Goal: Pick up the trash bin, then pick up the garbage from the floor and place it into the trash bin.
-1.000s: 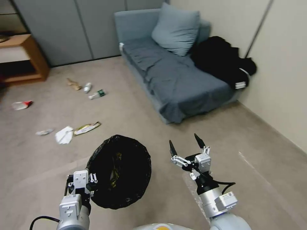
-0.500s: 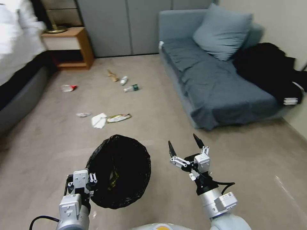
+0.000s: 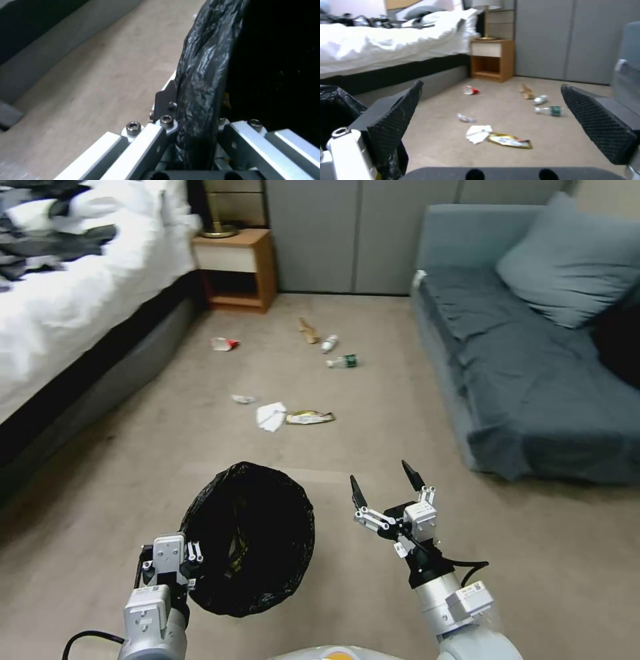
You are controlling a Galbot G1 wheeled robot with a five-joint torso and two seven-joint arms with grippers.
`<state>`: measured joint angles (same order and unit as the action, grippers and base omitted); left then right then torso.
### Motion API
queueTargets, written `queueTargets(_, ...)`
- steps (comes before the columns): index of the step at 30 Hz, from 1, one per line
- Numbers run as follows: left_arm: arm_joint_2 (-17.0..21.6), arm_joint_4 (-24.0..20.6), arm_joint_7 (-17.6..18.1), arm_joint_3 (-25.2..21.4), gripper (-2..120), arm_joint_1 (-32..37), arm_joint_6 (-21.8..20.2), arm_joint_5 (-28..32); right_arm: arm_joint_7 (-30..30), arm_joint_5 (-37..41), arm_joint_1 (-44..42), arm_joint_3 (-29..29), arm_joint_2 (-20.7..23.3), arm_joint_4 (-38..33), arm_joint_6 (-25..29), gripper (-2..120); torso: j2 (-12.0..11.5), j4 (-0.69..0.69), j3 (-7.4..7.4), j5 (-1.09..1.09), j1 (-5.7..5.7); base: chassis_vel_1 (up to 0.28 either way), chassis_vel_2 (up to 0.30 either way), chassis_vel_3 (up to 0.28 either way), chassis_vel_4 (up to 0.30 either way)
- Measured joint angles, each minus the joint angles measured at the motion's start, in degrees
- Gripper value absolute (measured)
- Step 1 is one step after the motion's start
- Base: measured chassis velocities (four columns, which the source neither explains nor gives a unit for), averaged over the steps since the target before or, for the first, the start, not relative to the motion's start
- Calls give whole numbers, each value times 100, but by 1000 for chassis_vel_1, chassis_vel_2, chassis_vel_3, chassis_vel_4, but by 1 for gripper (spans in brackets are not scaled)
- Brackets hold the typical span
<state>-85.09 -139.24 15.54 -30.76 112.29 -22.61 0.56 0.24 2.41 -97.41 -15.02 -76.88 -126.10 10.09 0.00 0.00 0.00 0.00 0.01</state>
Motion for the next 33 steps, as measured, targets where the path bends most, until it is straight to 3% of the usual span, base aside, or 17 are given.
queueTargets(25, -2, 19, -9, 25, 1, 35, 39, -31, -89, -6, -69, -33, -23, 8, 74, 100, 0, 0, 0, 0, -1, 19, 24, 22, 18)
queueTargets(33, -1, 13, -8, 18, 1, 51, 59, -40, -89, -4, -65, -32, -9, 15, 86, 100, 1, -1, 0, 0, -1, -121, 112, 124, -121)
